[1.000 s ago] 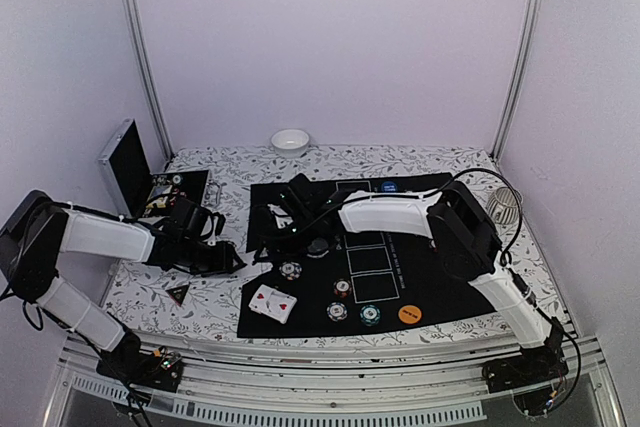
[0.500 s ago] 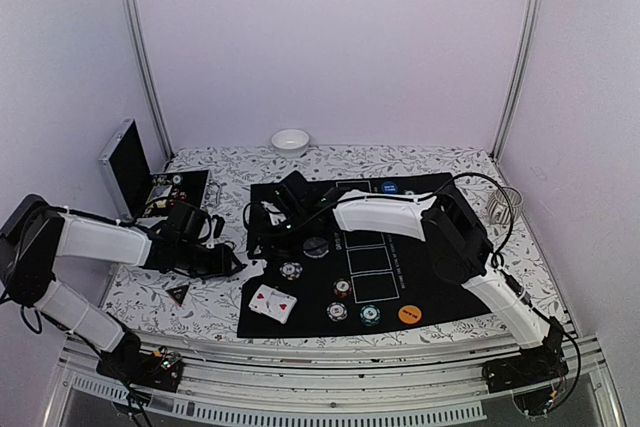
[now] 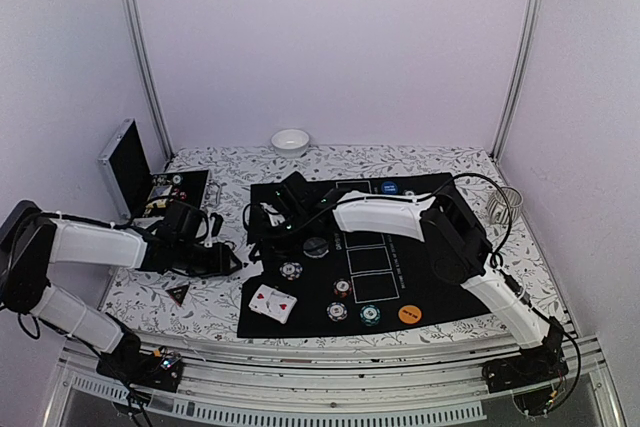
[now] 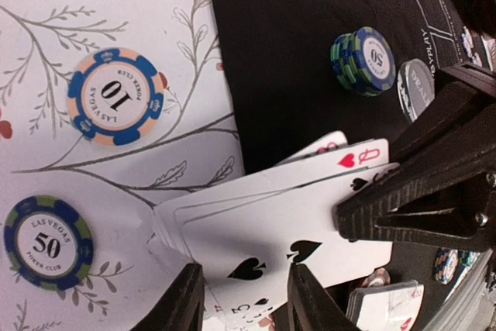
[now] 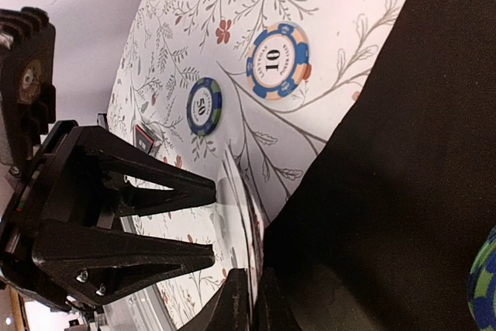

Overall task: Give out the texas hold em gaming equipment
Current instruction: Pick up the poker card from the poker table mat.

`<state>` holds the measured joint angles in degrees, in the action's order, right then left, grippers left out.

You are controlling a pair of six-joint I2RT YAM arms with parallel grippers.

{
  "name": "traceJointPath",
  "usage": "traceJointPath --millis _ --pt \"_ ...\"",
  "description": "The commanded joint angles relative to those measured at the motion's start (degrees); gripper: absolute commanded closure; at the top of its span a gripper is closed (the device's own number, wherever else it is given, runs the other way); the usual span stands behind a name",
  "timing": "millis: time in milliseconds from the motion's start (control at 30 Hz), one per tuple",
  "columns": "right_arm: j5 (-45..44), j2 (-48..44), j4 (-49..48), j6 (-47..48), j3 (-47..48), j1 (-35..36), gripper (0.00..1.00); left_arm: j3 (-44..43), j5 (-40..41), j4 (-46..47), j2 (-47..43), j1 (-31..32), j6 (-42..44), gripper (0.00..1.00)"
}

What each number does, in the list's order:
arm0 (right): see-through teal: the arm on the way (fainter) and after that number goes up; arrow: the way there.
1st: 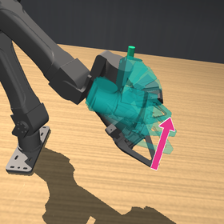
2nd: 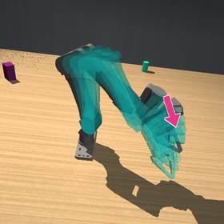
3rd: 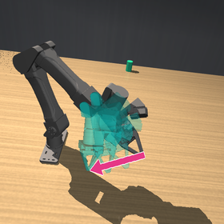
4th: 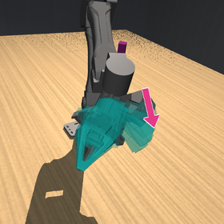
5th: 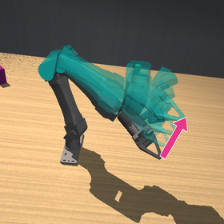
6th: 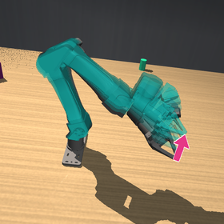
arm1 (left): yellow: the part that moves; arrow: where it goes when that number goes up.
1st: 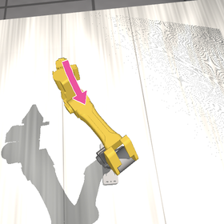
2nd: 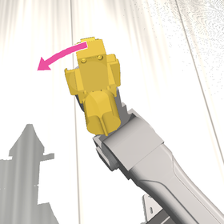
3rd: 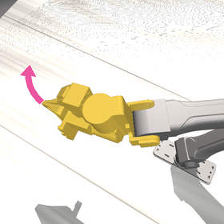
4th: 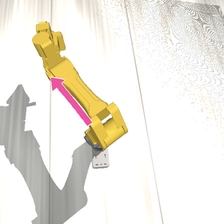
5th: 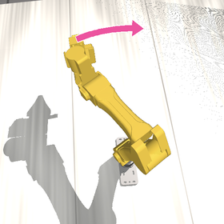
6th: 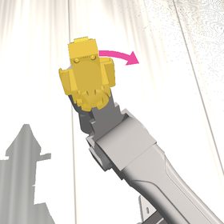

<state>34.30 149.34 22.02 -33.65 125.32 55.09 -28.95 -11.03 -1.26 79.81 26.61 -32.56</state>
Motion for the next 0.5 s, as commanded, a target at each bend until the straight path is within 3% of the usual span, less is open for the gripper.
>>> traceJointPath --millis 0,200,367,467 --pt "0.07 -2.17 0.14 1.15 -0.23 0.06 0.98 0.20 1.06 -1.19 -3.29 0.18 1.32 0.61" --pt "0.00 -11.24 0.86 4.43 -3.52 -1.37 0.98 -2.03 2.24 -3.23 -17.92 1.48 9.51 0.53" --pt "-3.21 -23.66 1.29 7.07 -10.78 -4.68 0.98 -7.30 4.31 -5.27 -29.38 6.28 19.56 0.33" --pt "-4.80 -30.15 1.19 7.96 -16.19 -6.72 0.98 -10.81 1.36 -6.56 -32.70 8.96 27.24 0.20"
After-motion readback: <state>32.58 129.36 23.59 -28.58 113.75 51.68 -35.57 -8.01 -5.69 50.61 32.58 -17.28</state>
